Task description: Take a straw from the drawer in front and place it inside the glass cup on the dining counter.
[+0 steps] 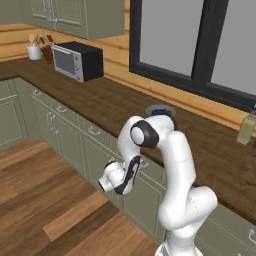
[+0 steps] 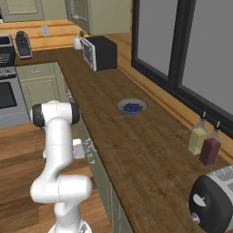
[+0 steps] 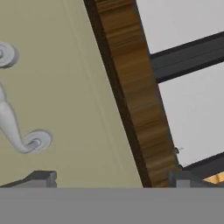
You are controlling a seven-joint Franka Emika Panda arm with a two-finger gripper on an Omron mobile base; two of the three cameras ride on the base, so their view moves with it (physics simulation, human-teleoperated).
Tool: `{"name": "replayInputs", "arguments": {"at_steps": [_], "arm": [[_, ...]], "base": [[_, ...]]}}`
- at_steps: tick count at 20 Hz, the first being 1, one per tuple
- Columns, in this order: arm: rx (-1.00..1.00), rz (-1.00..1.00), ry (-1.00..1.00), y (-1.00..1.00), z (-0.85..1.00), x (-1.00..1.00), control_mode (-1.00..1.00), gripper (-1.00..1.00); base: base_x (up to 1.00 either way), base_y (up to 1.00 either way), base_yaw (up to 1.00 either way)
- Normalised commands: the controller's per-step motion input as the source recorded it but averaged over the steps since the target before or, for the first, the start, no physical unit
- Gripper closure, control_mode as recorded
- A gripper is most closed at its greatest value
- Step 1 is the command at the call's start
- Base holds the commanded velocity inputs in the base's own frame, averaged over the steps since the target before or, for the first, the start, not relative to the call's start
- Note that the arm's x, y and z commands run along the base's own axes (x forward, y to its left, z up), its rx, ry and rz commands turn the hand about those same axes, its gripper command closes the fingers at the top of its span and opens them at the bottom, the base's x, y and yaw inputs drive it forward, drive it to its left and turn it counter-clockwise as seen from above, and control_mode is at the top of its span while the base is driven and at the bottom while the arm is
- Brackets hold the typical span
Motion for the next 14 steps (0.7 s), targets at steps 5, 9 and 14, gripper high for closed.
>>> {"name": "replayInputs", "arguments": {"at_steps": [5, 9, 14], "arm": [[0.0, 0.0, 0.0, 0.0, -0.12, 0.56, -1.0, -1.0], [0.0, 0.0, 0.03, 0.0, -0.4, 0.36, -1.0, -1.0], [0.0, 0.0, 0.08, 0.0, -0.49, 0.21, -1.0, -1.0]], "base": [[0.0, 0.0, 0.0], [0.0, 0.0, 0.0], [0.0, 0.0, 0.0]]}}
